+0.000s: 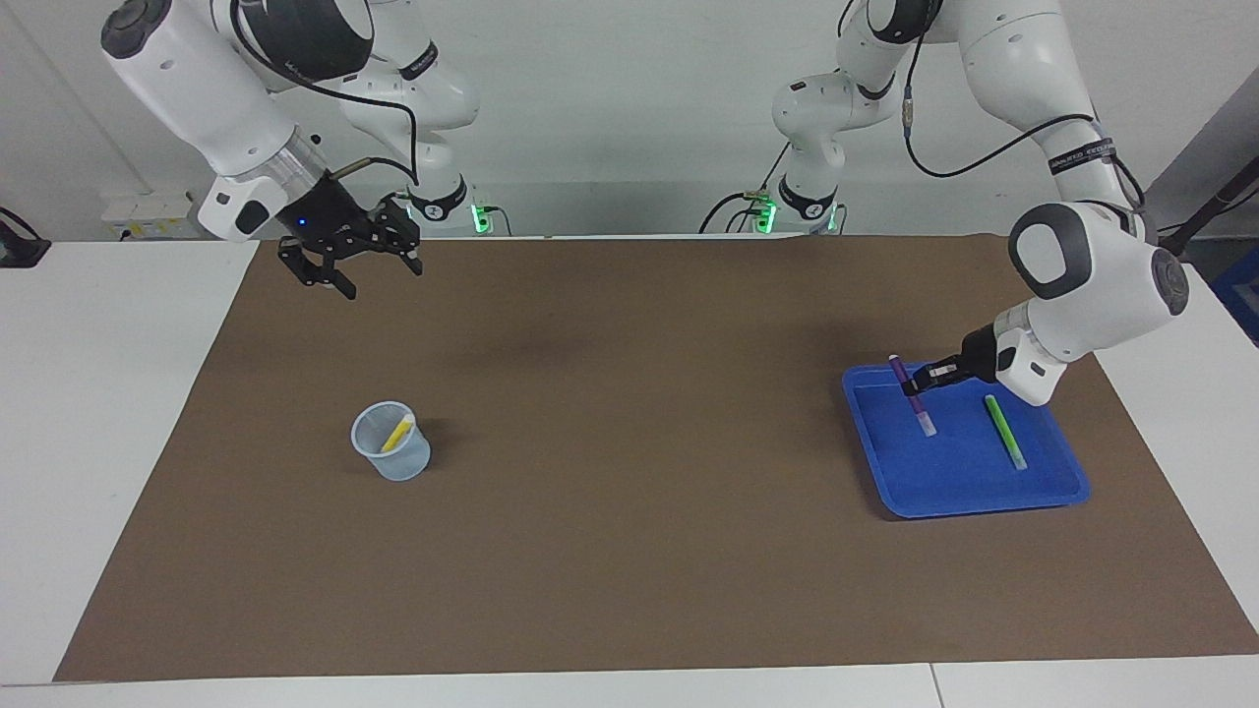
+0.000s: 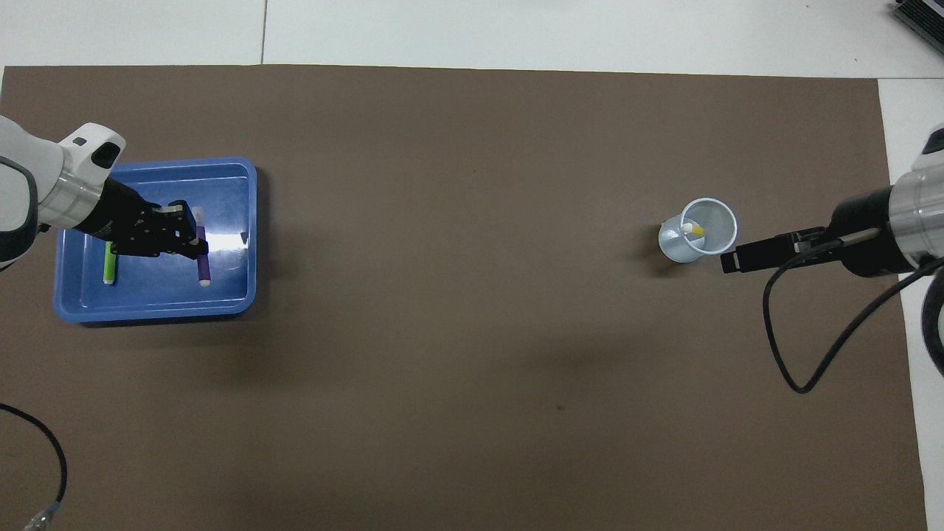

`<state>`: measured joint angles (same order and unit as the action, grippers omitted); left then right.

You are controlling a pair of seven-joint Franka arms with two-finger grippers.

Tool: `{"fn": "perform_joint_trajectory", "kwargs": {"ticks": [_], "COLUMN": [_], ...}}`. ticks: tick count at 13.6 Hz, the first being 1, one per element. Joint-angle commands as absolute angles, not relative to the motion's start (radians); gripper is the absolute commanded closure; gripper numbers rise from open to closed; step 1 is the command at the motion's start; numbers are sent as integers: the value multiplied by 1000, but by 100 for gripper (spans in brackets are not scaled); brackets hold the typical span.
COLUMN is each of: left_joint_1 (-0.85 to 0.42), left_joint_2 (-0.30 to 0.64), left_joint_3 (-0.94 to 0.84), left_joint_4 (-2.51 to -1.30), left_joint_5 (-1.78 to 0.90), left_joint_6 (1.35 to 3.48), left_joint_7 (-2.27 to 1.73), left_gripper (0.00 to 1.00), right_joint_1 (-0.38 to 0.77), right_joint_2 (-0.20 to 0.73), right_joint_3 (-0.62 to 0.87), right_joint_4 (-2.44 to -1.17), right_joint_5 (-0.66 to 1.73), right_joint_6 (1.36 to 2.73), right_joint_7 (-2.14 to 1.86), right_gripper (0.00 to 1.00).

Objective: Transfer and insert pens with both arms
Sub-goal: 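Lift the purple pen with the left gripper toward the right gripper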

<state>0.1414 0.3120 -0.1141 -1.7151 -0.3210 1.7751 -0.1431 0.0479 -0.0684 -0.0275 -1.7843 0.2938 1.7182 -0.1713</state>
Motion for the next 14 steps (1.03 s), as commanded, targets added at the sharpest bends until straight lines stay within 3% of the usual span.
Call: {"fn": "perform_joint_trajectory", "kwargs": {"ticks": [1, 7, 14], "left_joint_1": [115, 71, -15], "left_joint_2": [288, 275, 268], "left_joint_3": [-118, -130, -132], "left_joint_4": [-1713, -1726, -1747], "left_joint_5": [-397, -581, -741], "left_joint_6": [1750, 1717, 1756], "left_joint_7": [-398, -781, -1133], "left_gripper": [100, 100, 100], "right_joint_1": [57, 172, 380], "right_joint_2": [-86, -41, 55], "right_joint_3": [-25, -23, -23], "right_joint_4": [-1836, -1871, -1881], "right_joint_5": [365, 529, 622], "right_joint_6": [1779, 1906, 2183], "right_joint_7": [-155, 99, 278], "right_gripper": [0, 0, 0]}}
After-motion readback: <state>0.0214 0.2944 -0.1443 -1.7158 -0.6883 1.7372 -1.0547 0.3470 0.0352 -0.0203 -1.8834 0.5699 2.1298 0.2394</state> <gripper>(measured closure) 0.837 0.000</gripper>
